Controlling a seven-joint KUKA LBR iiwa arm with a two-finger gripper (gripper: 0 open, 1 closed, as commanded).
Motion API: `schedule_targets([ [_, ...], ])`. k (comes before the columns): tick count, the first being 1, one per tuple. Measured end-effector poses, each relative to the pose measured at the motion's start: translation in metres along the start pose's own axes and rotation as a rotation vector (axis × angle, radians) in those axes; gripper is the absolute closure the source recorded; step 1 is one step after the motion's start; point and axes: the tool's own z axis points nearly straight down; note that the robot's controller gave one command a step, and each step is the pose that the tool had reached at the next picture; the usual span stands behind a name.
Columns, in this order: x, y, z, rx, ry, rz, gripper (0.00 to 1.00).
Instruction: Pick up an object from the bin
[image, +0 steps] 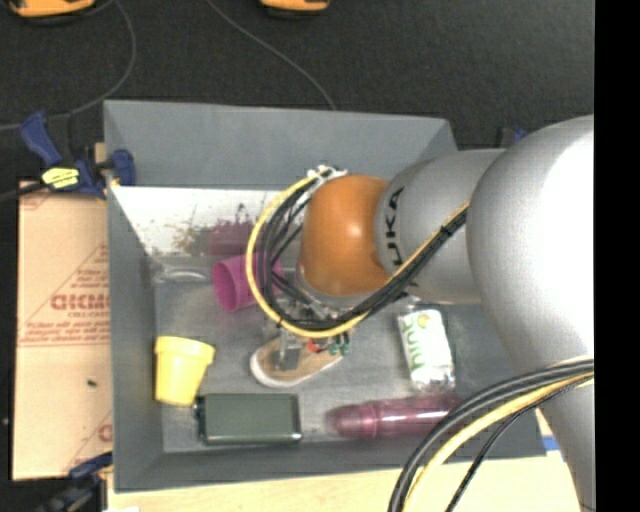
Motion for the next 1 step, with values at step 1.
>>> schedule_targets([
  [1,0.0178,0.0331,-0.1109,-0.004,0.003,-0.012,1.00],
])
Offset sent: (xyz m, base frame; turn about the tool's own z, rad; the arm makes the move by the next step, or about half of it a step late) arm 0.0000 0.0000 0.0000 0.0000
